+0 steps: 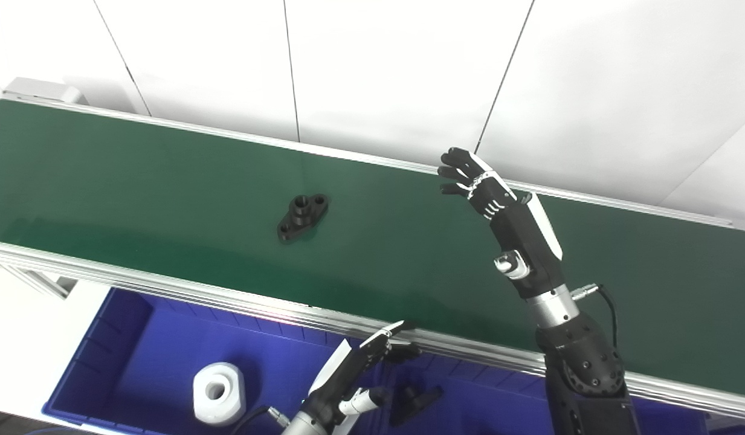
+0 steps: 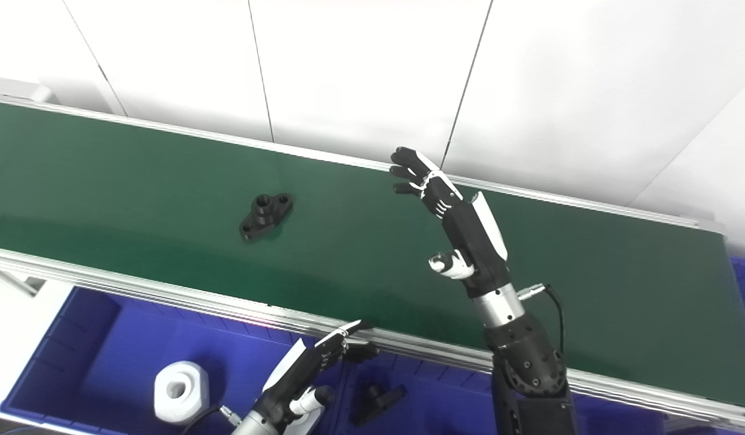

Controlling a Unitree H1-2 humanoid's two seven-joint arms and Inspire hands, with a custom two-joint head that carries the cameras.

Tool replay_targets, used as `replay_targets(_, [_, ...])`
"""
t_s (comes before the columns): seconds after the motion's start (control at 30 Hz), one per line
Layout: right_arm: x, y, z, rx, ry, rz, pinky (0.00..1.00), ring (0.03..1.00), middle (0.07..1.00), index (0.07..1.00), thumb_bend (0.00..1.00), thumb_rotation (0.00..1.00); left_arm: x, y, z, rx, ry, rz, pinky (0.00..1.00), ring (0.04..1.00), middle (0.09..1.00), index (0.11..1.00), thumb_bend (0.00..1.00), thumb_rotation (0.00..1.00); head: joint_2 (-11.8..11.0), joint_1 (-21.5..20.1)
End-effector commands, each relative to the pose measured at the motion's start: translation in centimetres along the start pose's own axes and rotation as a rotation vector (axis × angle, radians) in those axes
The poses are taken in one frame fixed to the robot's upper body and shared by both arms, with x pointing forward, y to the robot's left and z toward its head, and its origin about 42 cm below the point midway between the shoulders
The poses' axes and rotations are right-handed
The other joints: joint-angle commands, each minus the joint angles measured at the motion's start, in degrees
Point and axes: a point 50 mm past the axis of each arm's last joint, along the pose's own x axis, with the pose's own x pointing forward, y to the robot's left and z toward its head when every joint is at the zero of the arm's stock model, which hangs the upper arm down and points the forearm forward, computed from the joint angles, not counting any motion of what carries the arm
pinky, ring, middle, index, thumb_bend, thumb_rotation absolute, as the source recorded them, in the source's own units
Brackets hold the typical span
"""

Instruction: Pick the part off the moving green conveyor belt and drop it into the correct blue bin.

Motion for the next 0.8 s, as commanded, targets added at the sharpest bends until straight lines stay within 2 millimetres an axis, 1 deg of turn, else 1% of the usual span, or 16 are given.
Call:
replay_targets(0.0, [1.6, -0.2, 1.3, -0.028, -0.096, 0.002, 0.79, 0.869, 0.901, 0.913, 0.93, 0.9, -0.8, -1.4, -1.5, -0.007, 0.09, -0.041, 0.84, 0.913, 0.906, 0.882, 0.94, 0.99, 0.04, 0.13])
replay_targets(0.07, [1.6, 0.0, 1.2, -0.043, -0.084, 0.0, 0.77, 0.864, 0.902, 0.906, 0.94, 0.92, -0.8, -1.4, -1.5, -0.003, 0.09, -0.041, 0.84, 0.913, 0.905, 0.883, 0.95, 0.99, 0.01, 0.19])
replay_targets(0.13, [1.5, 0.0, 1.0, -0.055, -0.073, 0.005, 0.76, 0.863, 0.906, 0.907, 0.94, 0.92, -0.8, -1.4, -1.5, 0.003, 0.088, -0.041, 0.84, 0.912, 0.905, 0.883, 0.94, 1.0, 0.01, 0.19])
replay_targets(0.27, [1.9, -0.1, 0.7, -0.078, -0.058, 0.032, 0.79, 0.89, 0.927, 0.917, 0.9, 0.87, -0.7, -1.4, -1.4, -0.001, 0.087, -0.038, 0.83, 0.911, 0.905, 0.885, 0.92, 0.99, 0.15, 0.08])
replay_targets(0.43, [3.8, -0.1, 0.7, -0.139, -0.052, 0.072, 0.79, 0.892, 0.921, 0.92, 0.89, 0.85, -0.7, -1.3, -1.5, 0.004, 0.088, -0.041, 0.83, 0.908, 0.905, 0.886, 0.92, 1.0, 0.0, -0.06])
replay_targets(0.53, [4.9, 0.1, 0.9, -0.182, -0.056, 0.089, 0.77, 0.888, 0.917, 0.927, 0.88, 0.86, -0.7, -1.4, -1.5, 0.005, 0.087, -0.042, 0.83, 0.909, 0.906, 0.887, 0.93, 0.99, 0.01, -0.02])
replay_targets(0.67, [7.2, 0.4, 1.4, -0.296, -0.066, 0.111, 0.76, 0.873, 0.906, 0.927, 0.88, 0.89, -0.6, -1.5, -1.5, 0.007, 0.087, -0.045, 0.82, 0.907, 0.908, 0.892, 0.92, 1.0, -0.14, 0.09])
replay_targets(0.77, [8.3, 0.5, 1.5, -0.367, -0.068, 0.121, 0.74, 0.87, 0.907, 0.924, 0.9, 0.92, -0.5, -1.6, -1.5, 0.006, 0.086, -0.043, 0.82, 0.907, 0.909, 0.892, 0.92, 1.0, -0.26, 0.17])
